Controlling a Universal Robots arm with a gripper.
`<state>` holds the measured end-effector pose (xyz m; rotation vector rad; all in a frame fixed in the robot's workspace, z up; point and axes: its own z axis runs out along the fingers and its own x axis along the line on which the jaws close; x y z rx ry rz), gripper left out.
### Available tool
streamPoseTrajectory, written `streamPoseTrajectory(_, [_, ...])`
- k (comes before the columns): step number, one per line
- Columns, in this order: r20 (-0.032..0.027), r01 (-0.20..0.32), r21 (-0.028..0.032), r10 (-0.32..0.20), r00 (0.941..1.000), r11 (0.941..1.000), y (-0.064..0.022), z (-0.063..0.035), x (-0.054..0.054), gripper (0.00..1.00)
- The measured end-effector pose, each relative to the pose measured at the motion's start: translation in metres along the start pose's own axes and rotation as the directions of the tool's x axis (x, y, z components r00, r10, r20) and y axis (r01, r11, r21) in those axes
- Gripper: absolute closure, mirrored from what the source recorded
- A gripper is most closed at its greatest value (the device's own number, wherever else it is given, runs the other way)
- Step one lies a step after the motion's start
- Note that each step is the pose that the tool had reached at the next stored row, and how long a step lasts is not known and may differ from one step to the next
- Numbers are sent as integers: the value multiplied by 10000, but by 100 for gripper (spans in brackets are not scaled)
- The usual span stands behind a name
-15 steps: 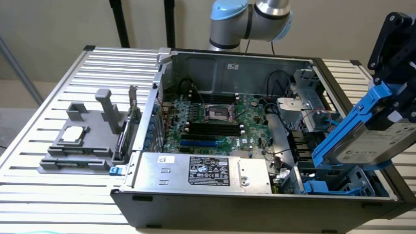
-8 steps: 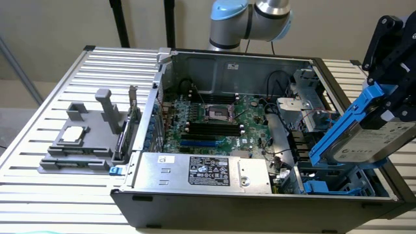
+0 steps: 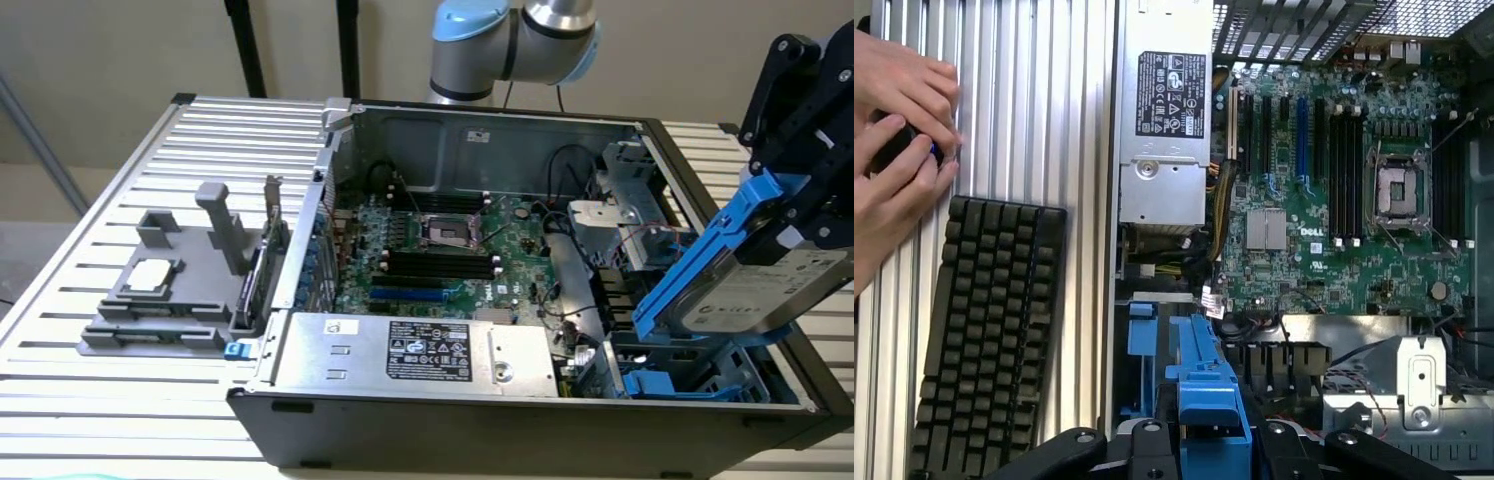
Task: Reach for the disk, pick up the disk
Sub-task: 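Pick up the disk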
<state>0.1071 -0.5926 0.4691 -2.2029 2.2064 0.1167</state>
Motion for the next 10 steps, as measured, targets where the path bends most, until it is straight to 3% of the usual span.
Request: streamPoseTrajectory(10, [0, 0, 0, 0, 10000, 10000, 0, 0, 0, 67])
